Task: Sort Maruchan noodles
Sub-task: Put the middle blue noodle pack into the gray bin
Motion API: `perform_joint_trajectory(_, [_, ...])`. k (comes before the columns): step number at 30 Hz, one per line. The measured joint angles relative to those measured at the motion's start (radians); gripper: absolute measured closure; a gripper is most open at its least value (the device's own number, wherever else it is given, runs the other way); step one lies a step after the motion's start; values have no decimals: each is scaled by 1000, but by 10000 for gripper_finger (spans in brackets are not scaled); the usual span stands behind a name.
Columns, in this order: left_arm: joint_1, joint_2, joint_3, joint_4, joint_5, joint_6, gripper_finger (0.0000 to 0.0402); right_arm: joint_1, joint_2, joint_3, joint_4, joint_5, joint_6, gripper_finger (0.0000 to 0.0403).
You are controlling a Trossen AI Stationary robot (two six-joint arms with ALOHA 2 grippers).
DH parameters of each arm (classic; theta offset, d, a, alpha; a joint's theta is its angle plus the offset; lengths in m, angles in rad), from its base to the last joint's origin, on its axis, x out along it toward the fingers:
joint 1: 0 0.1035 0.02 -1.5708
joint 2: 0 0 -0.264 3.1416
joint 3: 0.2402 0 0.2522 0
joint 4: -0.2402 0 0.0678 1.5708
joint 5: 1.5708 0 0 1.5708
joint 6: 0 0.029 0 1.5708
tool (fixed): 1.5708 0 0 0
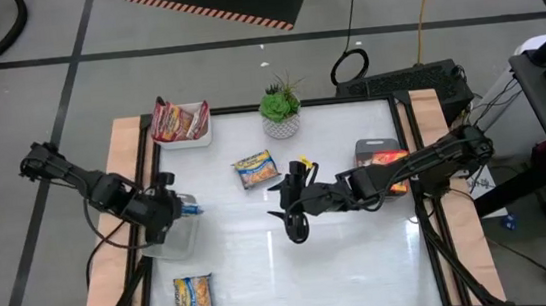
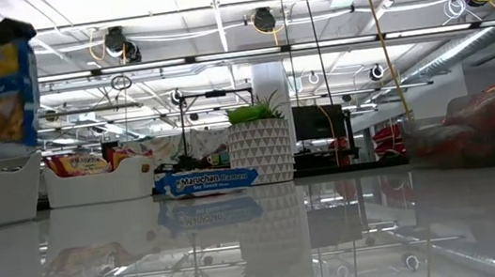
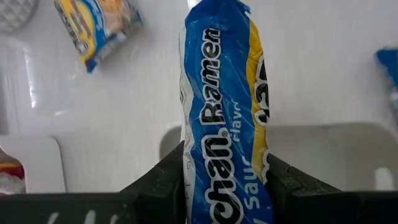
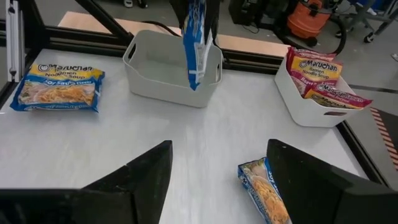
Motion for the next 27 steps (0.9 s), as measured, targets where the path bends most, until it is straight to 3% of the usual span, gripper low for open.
perform_joint_trajectory(10, [0,1,-46,-10,4,-53,275,2,0,0,-11,0,3,149])
perform_joint_trajectory(18, [10,3,-45,-218,-1,-226,275,2,0,0,-15,-1,3,149])
perform_joint_trajectory(27, [10,35,-106,-79,46,-222,275,2,0,0,-14,-1,4,149])
